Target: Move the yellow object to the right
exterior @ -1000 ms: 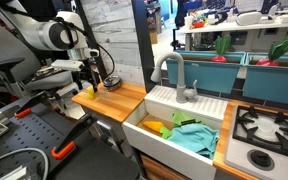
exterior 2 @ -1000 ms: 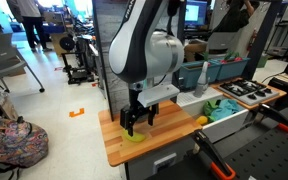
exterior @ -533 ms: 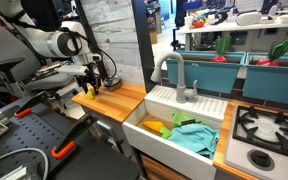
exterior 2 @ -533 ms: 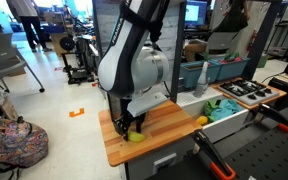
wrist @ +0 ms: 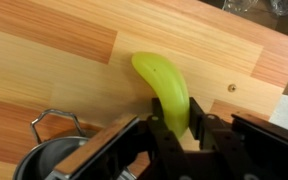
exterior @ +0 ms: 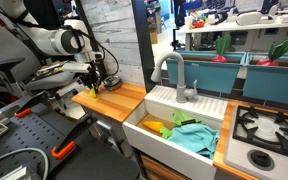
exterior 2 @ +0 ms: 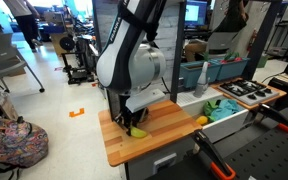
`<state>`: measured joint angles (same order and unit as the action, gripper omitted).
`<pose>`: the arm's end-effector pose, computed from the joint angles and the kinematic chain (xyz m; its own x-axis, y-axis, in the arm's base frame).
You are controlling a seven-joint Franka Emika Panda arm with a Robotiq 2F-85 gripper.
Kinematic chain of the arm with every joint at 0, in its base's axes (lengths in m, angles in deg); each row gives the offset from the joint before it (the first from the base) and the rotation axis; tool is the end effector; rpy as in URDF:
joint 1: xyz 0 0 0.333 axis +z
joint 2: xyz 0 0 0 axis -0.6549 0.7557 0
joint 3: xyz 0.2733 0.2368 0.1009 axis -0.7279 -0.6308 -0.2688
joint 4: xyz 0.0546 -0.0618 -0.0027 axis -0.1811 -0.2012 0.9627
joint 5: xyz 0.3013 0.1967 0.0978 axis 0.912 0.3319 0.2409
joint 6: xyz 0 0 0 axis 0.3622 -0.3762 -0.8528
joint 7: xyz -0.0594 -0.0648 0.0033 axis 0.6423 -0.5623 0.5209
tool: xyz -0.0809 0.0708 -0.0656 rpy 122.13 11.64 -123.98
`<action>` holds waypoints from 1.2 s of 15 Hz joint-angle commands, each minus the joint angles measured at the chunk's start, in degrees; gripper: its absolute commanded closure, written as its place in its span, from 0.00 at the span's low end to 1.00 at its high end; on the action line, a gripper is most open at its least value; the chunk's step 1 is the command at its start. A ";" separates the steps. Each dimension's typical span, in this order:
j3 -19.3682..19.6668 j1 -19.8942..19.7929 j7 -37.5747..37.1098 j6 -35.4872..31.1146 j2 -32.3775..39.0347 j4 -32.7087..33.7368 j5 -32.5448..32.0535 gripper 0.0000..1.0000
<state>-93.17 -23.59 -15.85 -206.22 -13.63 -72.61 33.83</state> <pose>0.6301 0.2529 0.0229 0.9208 0.3779 -0.0968 0.3733 -0.9256 -0.0626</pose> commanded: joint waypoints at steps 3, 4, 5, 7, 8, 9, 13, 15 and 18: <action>-0.88 -0.85 -0.27 5.04 -4.66 -3.72 -0.87 0.93; -0.40 -0.73 -0.78 4.96 -5.77 -4.89 -1.01 0.93; -0.02 -0.93 -0.93 3.67 -7.11 -6.59 -1.15 0.93; 0.60 -1.99 -1.09 1.71 -9.97 -9.87 -0.93 0.93; 0.93 -2.83 -1.05 0.39 -11.29 -11.43 -0.72 0.93; 1.19 -3.88 -0.87 -0.99 -12.45 -12.87 -0.47 0.93; 1.26 -9.65 0.84 -3.14 -14.13 -15.21 0.87 0.93; 1.13 -12.77 1.66 -3.80 -13.42 -14.92 1.45 0.93; 0.85 -16.73 2.79 -4.63 -11.48 -13.79 2.15 0.93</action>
<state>-91.45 -37.07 -15.11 -208.30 -26.03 -86.12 34.21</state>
